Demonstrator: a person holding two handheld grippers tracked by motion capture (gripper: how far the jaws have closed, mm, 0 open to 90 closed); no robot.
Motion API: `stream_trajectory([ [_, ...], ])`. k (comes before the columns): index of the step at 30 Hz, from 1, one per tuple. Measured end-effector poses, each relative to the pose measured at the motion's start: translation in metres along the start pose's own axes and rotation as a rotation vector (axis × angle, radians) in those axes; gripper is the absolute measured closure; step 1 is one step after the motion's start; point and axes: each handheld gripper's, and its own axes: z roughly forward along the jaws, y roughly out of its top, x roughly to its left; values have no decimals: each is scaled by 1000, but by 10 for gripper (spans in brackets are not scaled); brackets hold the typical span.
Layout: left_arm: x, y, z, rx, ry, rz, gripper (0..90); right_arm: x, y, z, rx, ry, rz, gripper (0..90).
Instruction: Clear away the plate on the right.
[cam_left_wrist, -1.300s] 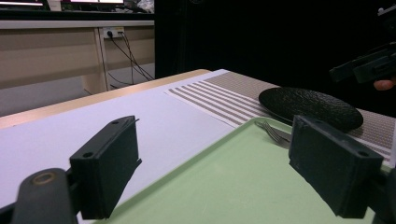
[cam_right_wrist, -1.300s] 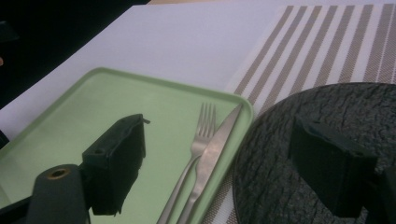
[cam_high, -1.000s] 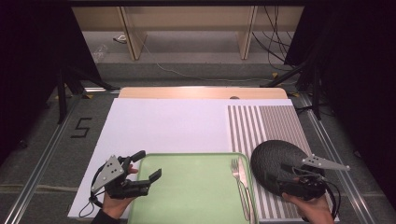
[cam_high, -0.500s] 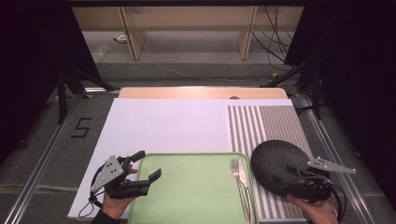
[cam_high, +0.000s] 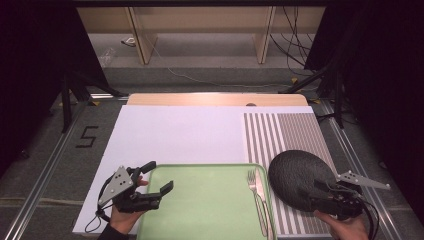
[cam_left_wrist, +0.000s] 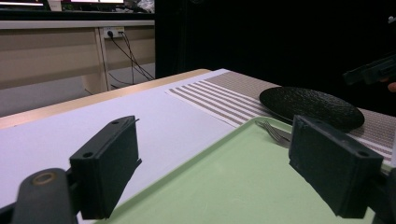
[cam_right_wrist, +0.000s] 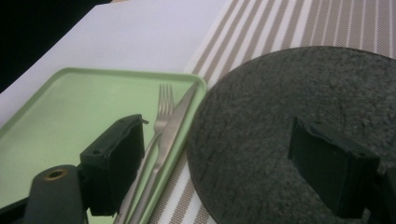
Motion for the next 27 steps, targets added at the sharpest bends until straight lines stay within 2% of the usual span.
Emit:
stream_trajectory([
  [14, 0, -1, -1, 4, 5, 2, 156, -29, -12, -14, 14, -63, 124, 199],
  [20, 0, -1, -1, 4, 7, 1, 157, -48, -18, -16, 33, -71, 208, 216],
  [23, 0, -1, -1, 3, 6, 2, 157, -54, -20, -16, 55, -90, 225, 216],
  [27, 0, -1, -2, 1, 8, 0, 157, -59, -21, -18, 58, -109, 253, 216],
])
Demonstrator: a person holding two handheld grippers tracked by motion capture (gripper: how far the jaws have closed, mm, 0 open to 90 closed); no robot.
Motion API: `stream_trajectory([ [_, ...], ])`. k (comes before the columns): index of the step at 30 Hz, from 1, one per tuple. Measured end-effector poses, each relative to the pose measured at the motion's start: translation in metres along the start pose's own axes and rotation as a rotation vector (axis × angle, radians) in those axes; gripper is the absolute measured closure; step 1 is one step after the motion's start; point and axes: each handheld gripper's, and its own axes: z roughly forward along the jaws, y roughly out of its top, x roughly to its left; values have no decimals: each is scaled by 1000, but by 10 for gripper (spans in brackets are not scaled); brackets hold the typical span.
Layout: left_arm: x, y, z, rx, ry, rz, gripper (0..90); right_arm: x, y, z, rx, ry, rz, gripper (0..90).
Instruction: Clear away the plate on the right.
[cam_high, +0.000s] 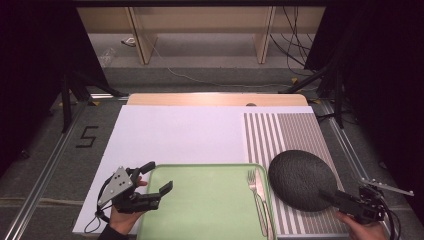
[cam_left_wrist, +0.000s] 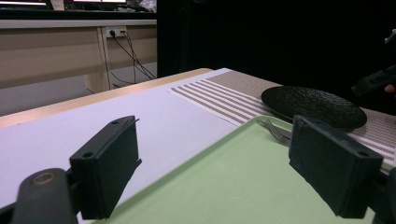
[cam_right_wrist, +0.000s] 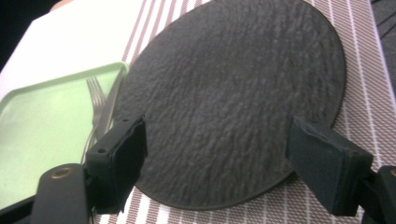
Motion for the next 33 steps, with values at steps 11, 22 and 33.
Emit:
stream_trajectory([
  [11, 0, 0, 1, 3, -1, 1, 157, -11, -2, 0, 28, -33, 39, 229],
  [22, 0, -1, 1, 4, 0, 0, 157, -25, -4, 4, 58, -30, 122, 244],
  [33, 0, -1, 2, 8, -1, 3, 156, -33, -5, 8, 74, 15, 224, 248],
])
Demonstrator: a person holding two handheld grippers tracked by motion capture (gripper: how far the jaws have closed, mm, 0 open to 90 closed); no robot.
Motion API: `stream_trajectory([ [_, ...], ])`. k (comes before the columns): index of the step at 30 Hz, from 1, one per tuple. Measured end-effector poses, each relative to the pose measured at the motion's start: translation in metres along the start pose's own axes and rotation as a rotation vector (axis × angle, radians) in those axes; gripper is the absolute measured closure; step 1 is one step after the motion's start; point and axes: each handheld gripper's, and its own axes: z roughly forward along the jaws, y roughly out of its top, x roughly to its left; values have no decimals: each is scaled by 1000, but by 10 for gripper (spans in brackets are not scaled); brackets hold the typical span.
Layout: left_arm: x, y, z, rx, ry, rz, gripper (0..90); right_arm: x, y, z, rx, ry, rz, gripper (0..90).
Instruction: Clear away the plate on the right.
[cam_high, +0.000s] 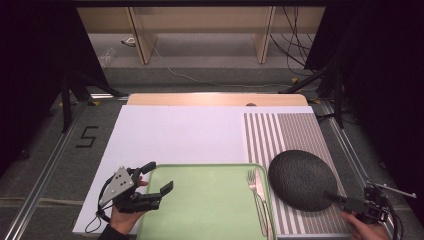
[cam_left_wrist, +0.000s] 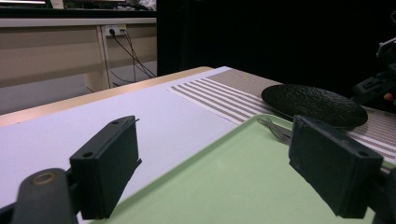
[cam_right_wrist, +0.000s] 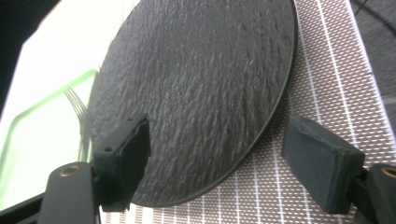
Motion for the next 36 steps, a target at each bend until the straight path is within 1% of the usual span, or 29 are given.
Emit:
stream_trajectory([
  [3, 0, 0, 0, 1, 1, 1, 157, -2, 0, 2, 7, 10, 22, 247],
  [5, 0, 0, 0, 2, 3, 0, 156, -2, -1, 2, 9, 13, 45, 247],
  [6, 0, 0, 0, 3, 3, 1, 157, -3, -1, 2, 3, 22, 70, 252],
  [8, 0, 0, 0, 1, 3, 1, 157, -4, -2, 2, 2, 49, 93, 256],
  [11, 0, 0, 0, 2, 2, 2, 157, -4, -2, 5, 16, 45, 102, 256],
  [13, 0, 0, 0, 2, 2, 1, 157, -3, -2, 6, 10, 59, 121, 261],
  [16, 0, 0, 0, 4, 1, 2, 156, -3, -2, 8, 20, 62, 121, 264],
  [18, -1, 0, 0, 3, 0, 2, 156, -4, -2, 10, 21, 70, 132, 269],
  [23, -1, 0, 1, 5, -1, 3, 157, -6, -2, 12, 24, 108, 184, 276],
  [24, -1, 0, 1, 5, 0, 3, 157, -7, -2, 13, 26, 122, 209, 282],
  [26, -1, 0, 1, 5, -1, 4, 157, -7, -2, 14, 24, 131, 218, 289],
  [30, -2, 0, 1, 6, -3, 4, 157, -9, -3, 16, 17, 153, 262, 305],
  [32, -2, 0, 1, 6, -3, 5, 157, -10, -3, 17, 18, 153, 274, 308],
  [33, -2, 0, 1, 7, -3, 6, 157, -10, -3, 18, 13, 163, 289, 316],
  [36, -2, 0, 1, 6, -4, 6, 157, -9, -3, 21, 4, 155, 325, 336],
])
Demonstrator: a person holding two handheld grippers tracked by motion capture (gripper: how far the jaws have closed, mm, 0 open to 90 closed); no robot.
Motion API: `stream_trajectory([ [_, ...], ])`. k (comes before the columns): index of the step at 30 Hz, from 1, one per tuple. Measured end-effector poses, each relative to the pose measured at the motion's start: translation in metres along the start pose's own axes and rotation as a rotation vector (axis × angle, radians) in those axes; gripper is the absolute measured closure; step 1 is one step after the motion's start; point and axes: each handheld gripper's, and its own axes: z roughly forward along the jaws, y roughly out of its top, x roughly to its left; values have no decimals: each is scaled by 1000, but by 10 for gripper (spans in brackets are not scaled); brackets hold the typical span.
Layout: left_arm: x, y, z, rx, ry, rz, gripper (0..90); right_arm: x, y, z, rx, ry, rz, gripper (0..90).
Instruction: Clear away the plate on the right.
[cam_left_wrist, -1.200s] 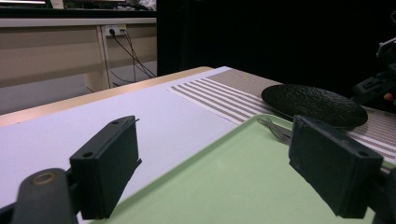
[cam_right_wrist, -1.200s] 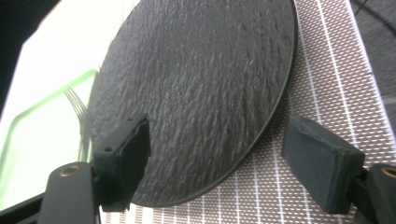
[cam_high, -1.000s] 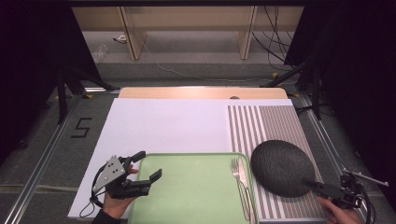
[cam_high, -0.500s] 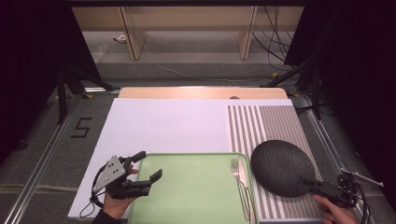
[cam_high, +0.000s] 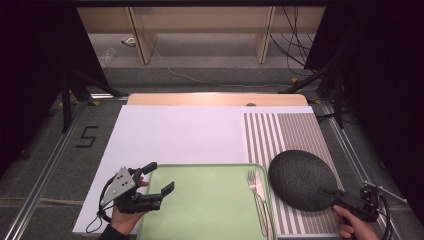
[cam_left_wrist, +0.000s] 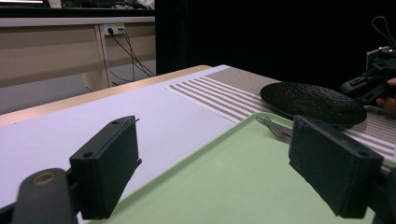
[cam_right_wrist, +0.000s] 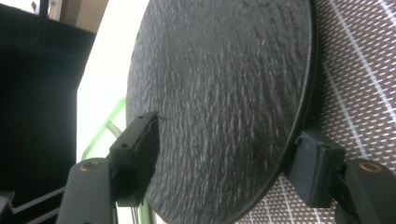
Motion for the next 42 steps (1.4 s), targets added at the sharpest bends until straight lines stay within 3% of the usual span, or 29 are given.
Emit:
stream_trajectory([
  [5, 0, 0, 0, 0, -2, -3, 157, -4, 0, 1, -35, 14, 65, 404],
  [14, -1, 0, 0, -3, -6, -2, 157, -13, 2, 2, -51, 50, 146, 509],
  [31, -1, 1, 1, -2, -6, 1, 158, -17, 4, 2, -53, -29, 189, 774],
  [40, -1, 0, 1, 0, -6, 3, 158, -21, 3, -1, -75, 60, 238, 837],
  [42, -1, 0, 1, 1, -6, 4, 158, -23, 2, -2, -77, 100, 260, 857],
])
